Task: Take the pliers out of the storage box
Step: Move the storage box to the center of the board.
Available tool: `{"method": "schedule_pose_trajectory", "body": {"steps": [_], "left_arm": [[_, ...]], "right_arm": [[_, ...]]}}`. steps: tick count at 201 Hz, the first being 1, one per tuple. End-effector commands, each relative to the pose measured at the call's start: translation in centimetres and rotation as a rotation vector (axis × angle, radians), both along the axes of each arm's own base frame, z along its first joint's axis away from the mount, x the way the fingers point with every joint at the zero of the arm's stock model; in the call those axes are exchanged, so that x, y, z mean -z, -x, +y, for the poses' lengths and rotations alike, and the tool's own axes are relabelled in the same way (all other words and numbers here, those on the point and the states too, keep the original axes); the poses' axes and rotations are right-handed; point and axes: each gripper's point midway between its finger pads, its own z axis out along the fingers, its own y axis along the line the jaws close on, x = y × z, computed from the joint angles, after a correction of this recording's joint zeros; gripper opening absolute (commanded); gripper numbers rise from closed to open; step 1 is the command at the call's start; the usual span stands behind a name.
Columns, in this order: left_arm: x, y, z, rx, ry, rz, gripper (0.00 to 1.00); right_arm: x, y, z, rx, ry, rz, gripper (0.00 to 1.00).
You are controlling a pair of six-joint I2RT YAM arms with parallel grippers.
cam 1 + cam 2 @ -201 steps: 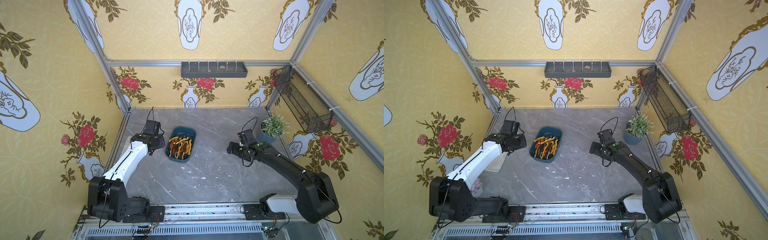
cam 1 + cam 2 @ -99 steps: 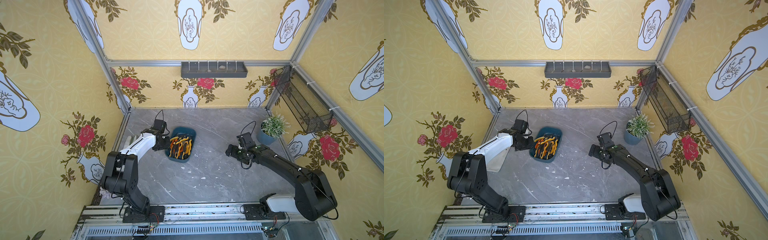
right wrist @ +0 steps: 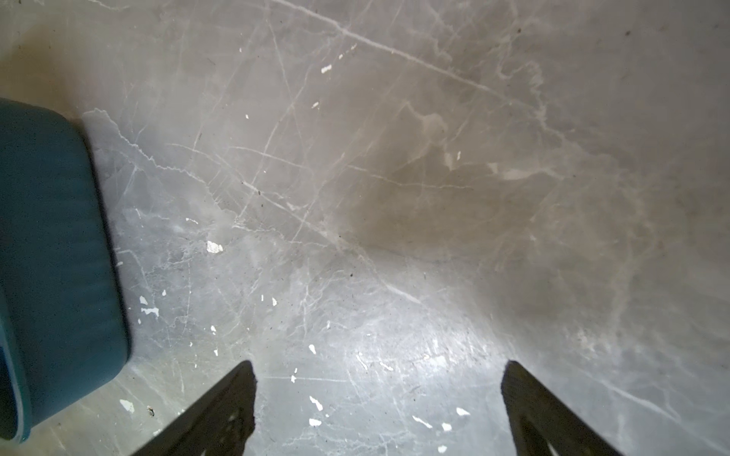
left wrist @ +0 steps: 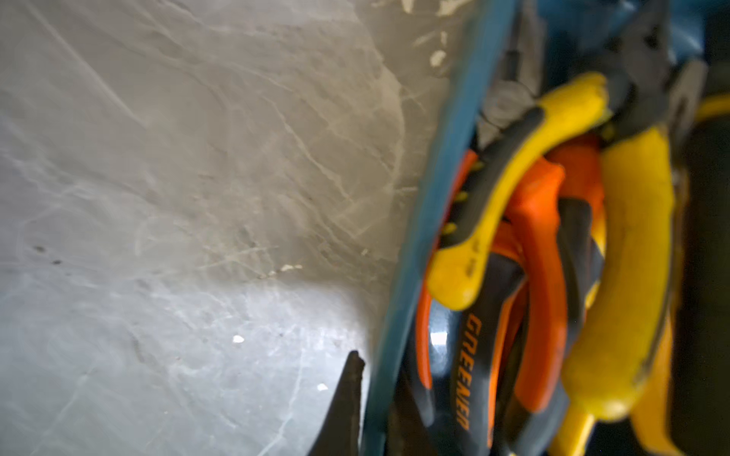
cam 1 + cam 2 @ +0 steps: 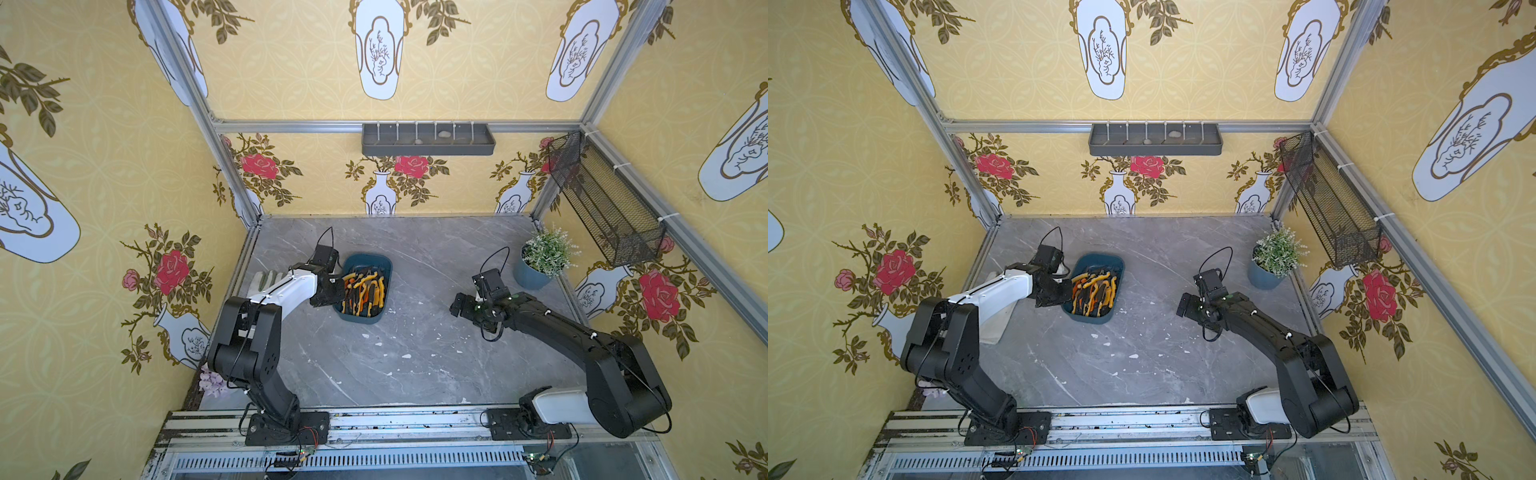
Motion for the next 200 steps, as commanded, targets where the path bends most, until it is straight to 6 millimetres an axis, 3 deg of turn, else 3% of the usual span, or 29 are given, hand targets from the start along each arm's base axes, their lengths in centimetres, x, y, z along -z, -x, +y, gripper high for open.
{"method": "schedule_pose_trajectory", "body": {"steps": [1,32,80,121,171,200], "left_arm": [[1.0,1.9,0.7,-0.073,-0.012,0.046,0.06],[0.3,4.4,0.6,-0.097,-0.013,0.026,0.06],[-0.5,6.6,2.8,-0.139,-0.08,0.004,0.1],[-1.2,6.7,5.9,-0.207,-0.205,0.002,0.13],[-1.7,6.4,8.2,-0.286,-0.229,-0.009,0.14],[-1.4,6.4,8.9,-0.306,-0.245,0.006,0.14]], "right_arm": [[-0.2,-0.5,0.3,0.01,-0.02,-0.019,0.96],[0.1,-0.3,0.5,-0.006,-0.017,-0.009,0.96],[0.5,-0.3,2.3,-0.058,0.047,0.001,0.99],[0.5,0.0,4.8,-0.101,0.049,-0.029,0.99],[-1.6,0.1,7.0,-0.083,0.148,-0.236,0.98],[-1.1,0.2,7.9,-0.072,0.112,-0.244,0.97]]}}
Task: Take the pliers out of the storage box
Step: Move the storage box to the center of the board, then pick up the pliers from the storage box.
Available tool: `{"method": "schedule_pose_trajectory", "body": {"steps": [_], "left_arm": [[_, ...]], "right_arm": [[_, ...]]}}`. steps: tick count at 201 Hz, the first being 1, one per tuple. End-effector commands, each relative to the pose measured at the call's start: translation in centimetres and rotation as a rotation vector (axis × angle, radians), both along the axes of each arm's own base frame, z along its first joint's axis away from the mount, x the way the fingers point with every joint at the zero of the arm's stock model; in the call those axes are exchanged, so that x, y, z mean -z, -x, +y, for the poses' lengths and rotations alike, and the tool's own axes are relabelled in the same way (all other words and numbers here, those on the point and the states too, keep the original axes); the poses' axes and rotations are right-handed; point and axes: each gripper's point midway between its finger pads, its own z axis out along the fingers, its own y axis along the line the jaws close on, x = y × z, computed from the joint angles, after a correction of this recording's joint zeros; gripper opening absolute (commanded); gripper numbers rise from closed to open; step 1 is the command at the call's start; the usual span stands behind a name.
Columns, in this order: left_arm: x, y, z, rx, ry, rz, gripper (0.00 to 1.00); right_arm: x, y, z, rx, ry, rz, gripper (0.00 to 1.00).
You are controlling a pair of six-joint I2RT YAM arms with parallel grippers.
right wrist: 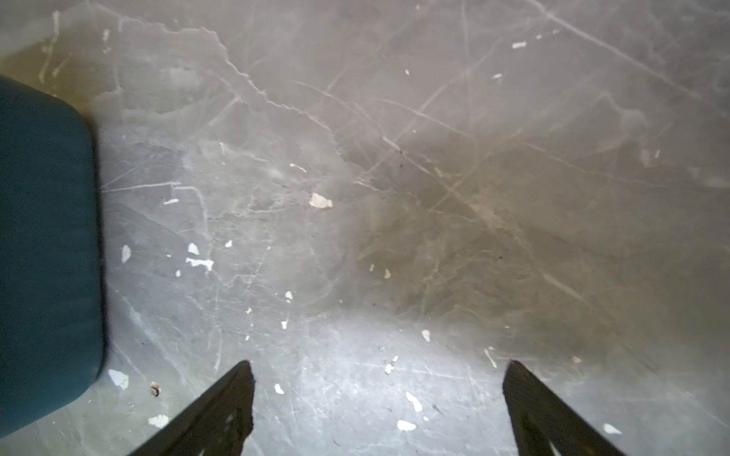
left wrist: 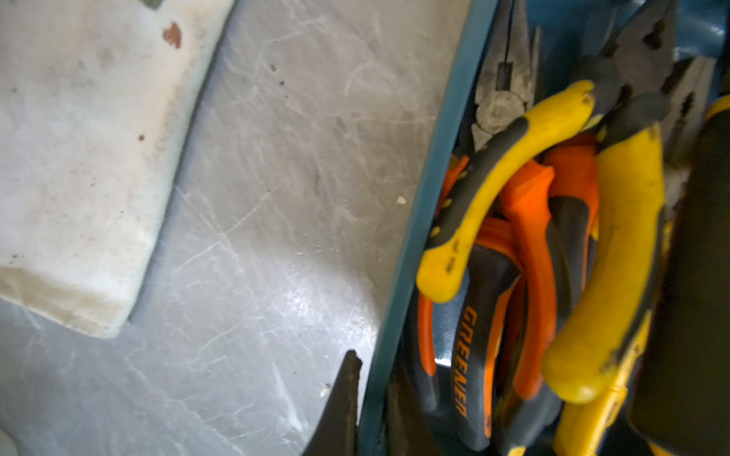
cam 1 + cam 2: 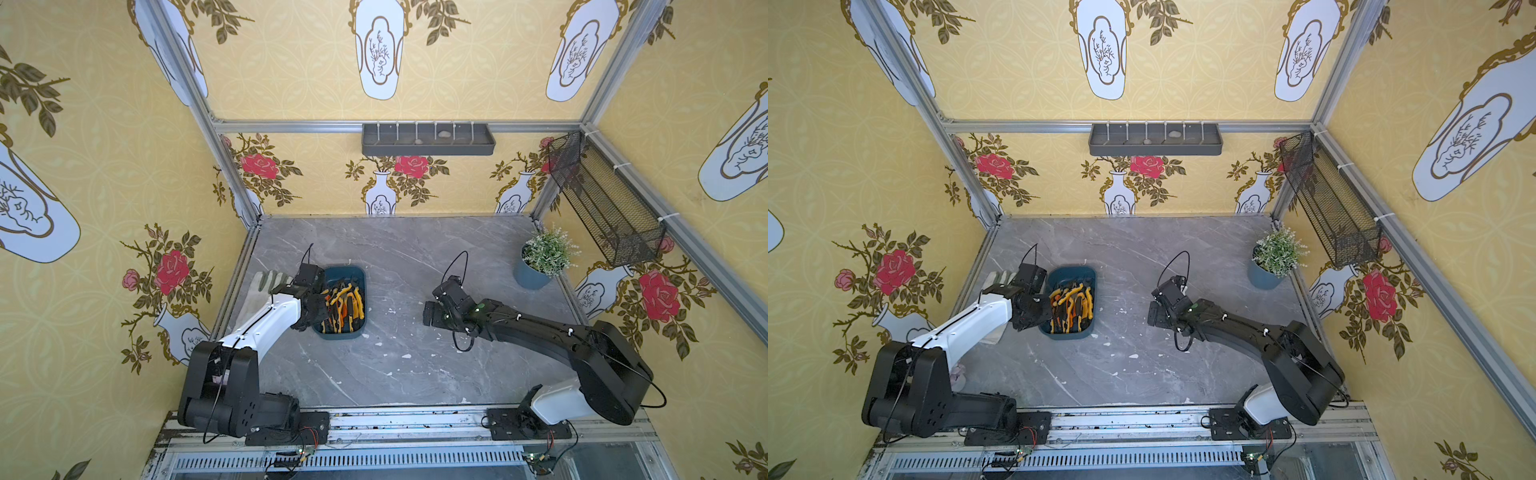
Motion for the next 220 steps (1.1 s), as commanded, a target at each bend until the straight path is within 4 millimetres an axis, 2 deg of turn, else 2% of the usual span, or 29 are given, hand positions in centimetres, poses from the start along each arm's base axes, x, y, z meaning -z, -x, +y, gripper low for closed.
{"method": "schedule_pose_trajectory", "body": {"steps": [1,28,49,62,81,96,109,125,145,165,196,220], "left_arm": [[-0.2,-0.1,1.9,-0.06,-0.081,-0.007,0.14],[-0.4,-0.2,3.0,-0.095,-0.097,-0.01,0.15],[-1.2,-0.7,3.5,-0.118,-0.099,-0.027,0.21],[-2.1,-1.2,3.0,-0.113,-0.071,-0.051,0.24],[-4.6,-2.3,0.8,-0.063,0.052,-0.128,0.38],[-7.4,-3.5,-2.1,0.027,0.2,-0.22,0.58],[-9.5,-4.4,-3.9,0.107,0.279,-0.268,0.62],[-10.7,-5.1,-4.7,0.19,0.263,-0.245,0.62],[-10.7,-6.0,-4.0,0.284,0.101,-0.148,0.62],[-10.2,-6.8,-3.9,0.385,-0.064,-0.068,0.62],[-9.0,-7.7,-4.4,0.529,-0.24,0.02,0.49],[-7.9,-7.6,-5.5,0.624,-0.323,0.069,0.47]], "right_arm": [[-0.4,-1.5,0.0,0.077,-0.02,-0.064,0.97],[-0.7,-0.7,2.5,-0.059,-0.138,-0.089,0.97],[-0.9,-0.2,3.2,-0.109,-0.182,-0.094,0.97],[-0.5,-0.2,3.3,-0.112,-0.174,-0.079,0.97],[0.5,-0.6,3.8,-0.117,-0.135,-0.045,0.98],[1.4,-0.7,4.5,-0.126,-0.114,-0.003,0.98],[1.9,-0.6,5.4,-0.154,-0.133,0.018,1.0],[2.2,-0.5,6.1,-0.172,-0.175,0.028,0.95],[2.6,-0.8,5.0,-0.118,-0.181,0.036,0.95],[2.5,-1.2,3.7,-0.063,-0.203,0.035,0.95],[3.2,-1.2,3.6,-0.072,-0.245,0.09,0.97],[4.0,-1.3,3.9,-0.076,-0.232,0.125,0.99]]}}
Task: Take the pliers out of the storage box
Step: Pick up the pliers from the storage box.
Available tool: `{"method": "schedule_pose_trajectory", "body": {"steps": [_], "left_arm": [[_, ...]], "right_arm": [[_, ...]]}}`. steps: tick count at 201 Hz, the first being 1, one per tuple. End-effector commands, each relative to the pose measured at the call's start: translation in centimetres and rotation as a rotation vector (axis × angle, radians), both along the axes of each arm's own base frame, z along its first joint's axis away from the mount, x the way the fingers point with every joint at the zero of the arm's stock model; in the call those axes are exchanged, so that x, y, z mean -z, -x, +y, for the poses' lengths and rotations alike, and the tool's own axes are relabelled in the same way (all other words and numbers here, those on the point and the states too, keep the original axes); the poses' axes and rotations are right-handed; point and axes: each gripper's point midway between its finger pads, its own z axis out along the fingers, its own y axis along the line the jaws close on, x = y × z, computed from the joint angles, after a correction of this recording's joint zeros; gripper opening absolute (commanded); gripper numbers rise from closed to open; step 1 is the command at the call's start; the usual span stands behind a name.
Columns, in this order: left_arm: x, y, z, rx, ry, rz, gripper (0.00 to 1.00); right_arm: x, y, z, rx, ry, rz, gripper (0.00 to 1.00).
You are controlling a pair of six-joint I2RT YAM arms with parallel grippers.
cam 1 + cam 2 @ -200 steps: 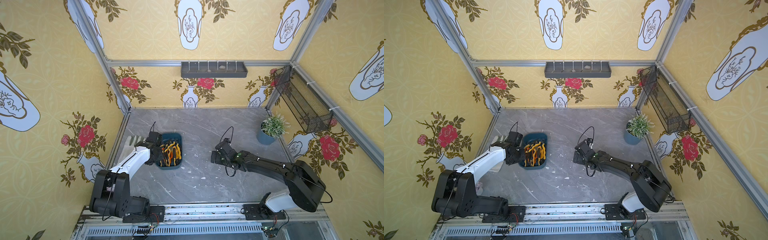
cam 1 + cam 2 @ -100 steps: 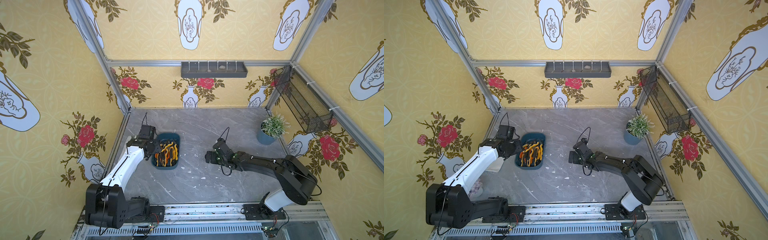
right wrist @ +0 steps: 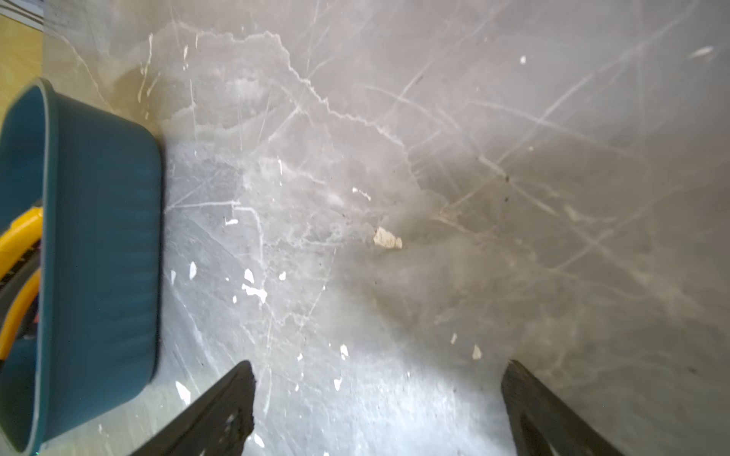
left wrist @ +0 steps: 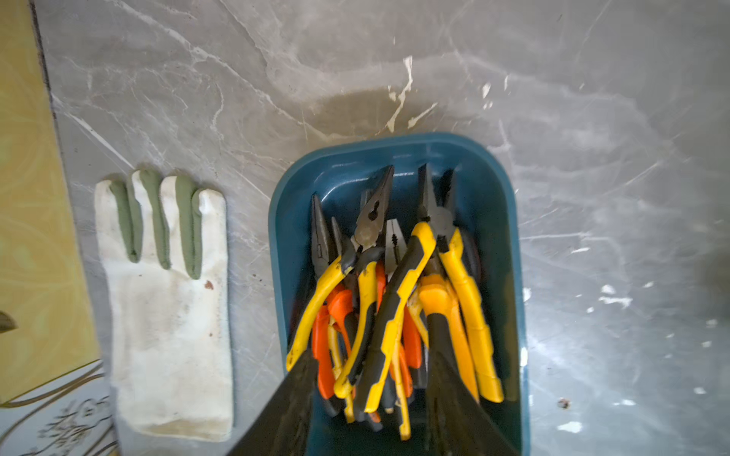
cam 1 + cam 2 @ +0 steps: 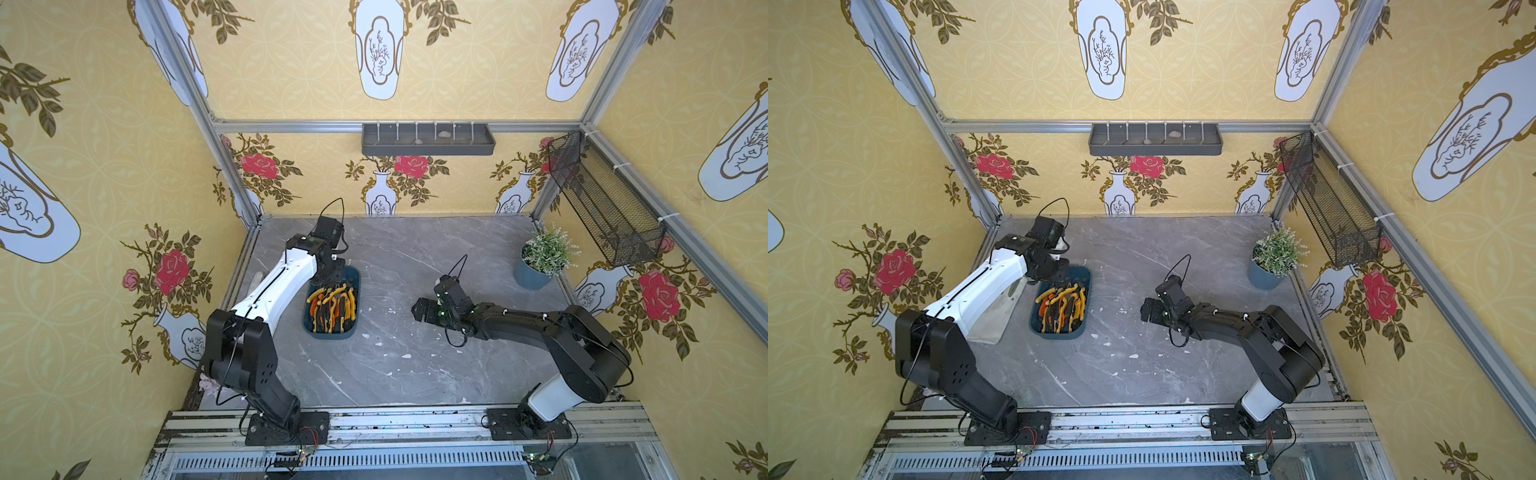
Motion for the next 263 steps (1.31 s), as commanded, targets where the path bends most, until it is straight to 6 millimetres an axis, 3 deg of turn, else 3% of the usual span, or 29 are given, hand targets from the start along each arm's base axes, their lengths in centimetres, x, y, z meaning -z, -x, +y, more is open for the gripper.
{"method": "schedule_pose_trajectory", "body": {"steps": [1,43,90,145,168,263], "left_arm": [[1.1,1.0,0.8,0.11,-0.176,0.068,0.47],[3.9,2.0,-0.4,0.175,-0.294,0.157,0.44],[6.1,3.2,1.0,0.111,-0.365,0.228,0.4],[7.1,4.9,2.6,0.093,-0.422,0.269,0.39],[7.6,5.4,2.5,0.091,-0.407,0.275,0.32],[6.6,4.6,2.3,0.082,-0.401,0.228,0.31]], "right_arm": [[1.5,1.0,0.2,-0.021,0.011,0.088,0.99],[2.1,1.2,0.7,-0.048,0.017,0.117,0.98],[2.1,1.3,0.7,-0.054,0.012,0.12,0.98],[2.3,1.1,0.6,-0.048,0.009,0.131,0.98],[2.4,1.2,0.6,-0.049,0.012,0.135,0.97],[2.7,1.1,0.7,-0.049,0.025,0.147,0.97]]}}
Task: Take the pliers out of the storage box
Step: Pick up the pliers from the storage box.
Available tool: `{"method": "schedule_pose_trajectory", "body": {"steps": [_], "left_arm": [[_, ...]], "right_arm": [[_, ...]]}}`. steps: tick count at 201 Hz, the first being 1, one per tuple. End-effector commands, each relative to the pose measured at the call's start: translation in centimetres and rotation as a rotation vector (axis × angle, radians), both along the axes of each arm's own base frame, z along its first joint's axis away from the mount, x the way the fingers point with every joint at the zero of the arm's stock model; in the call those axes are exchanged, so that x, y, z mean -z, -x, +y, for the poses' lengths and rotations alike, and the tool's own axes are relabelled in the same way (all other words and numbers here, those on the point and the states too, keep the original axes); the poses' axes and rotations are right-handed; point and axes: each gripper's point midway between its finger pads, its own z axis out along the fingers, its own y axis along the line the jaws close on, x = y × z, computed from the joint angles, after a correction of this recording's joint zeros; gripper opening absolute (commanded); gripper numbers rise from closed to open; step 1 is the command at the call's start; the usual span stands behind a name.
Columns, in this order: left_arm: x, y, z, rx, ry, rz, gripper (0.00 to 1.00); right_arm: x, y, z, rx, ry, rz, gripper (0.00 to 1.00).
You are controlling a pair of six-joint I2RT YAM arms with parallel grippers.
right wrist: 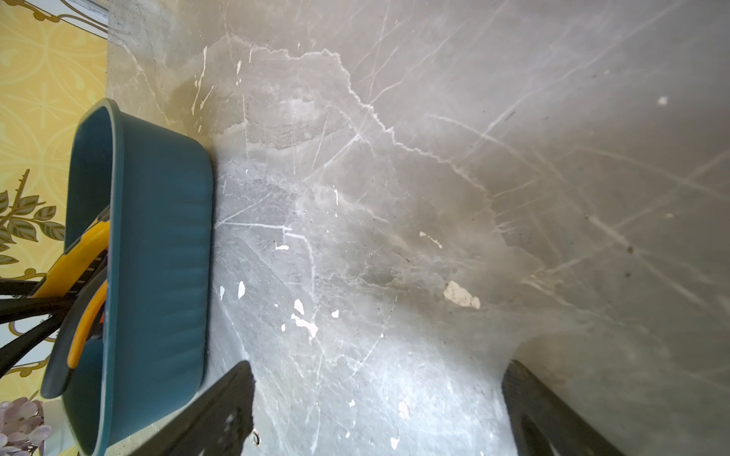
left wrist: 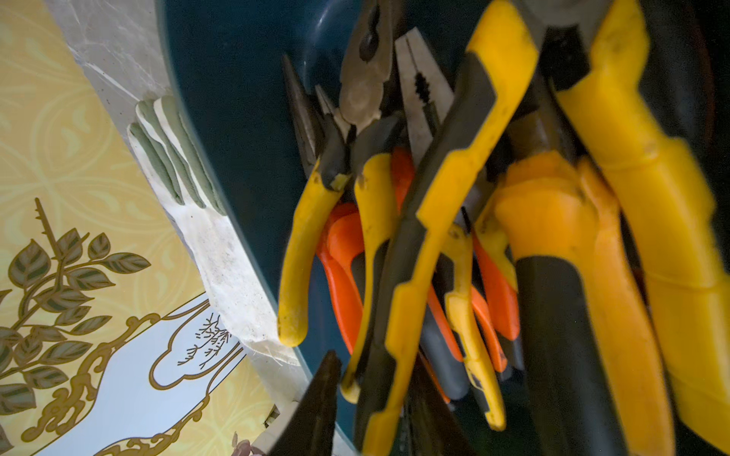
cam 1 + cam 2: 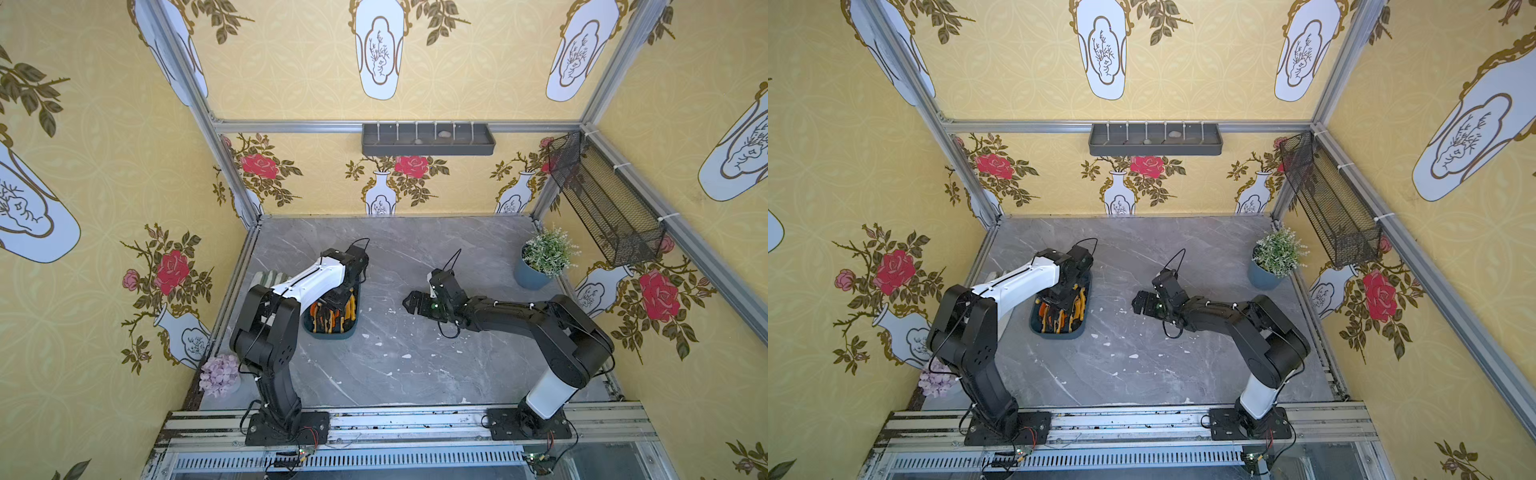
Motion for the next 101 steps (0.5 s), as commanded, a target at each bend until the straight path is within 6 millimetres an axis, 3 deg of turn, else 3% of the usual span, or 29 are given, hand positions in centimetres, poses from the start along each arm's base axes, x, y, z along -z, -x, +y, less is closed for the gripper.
{"method": "schedule_pose_trajectory", "body": {"steps": [1,30,71,88,101], "left_arm": [[0.0,-0.1,0.0,-0.003,-0.006,-0.002,0.31],[-0.3,-0.4,-0.2,-0.008,0.005,-0.016,0.26],[-0.6,-0.6,-0.5,-0.008,0.02,-0.017,0.11],[-0.7,-0.5,-0.6,-0.011,0.026,-0.012,0.0],[-1.0,-0.4,-0.6,-0.017,0.034,-0.019,0.0]], "right_arm": [[2.9,2.4,-1.9,-0.001,0.102,0.128,0.98],[3.0,2.4,-1.9,-0.002,0.105,0.131,0.98],[2.9,2.4,-1.9,-0.002,0.106,0.13,0.98],[3.0,2.4,-1.9,0.0,0.107,0.132,0.98],[3.0,2.4,-1.9,-0.002,0.107,0.132,0.98]]}}
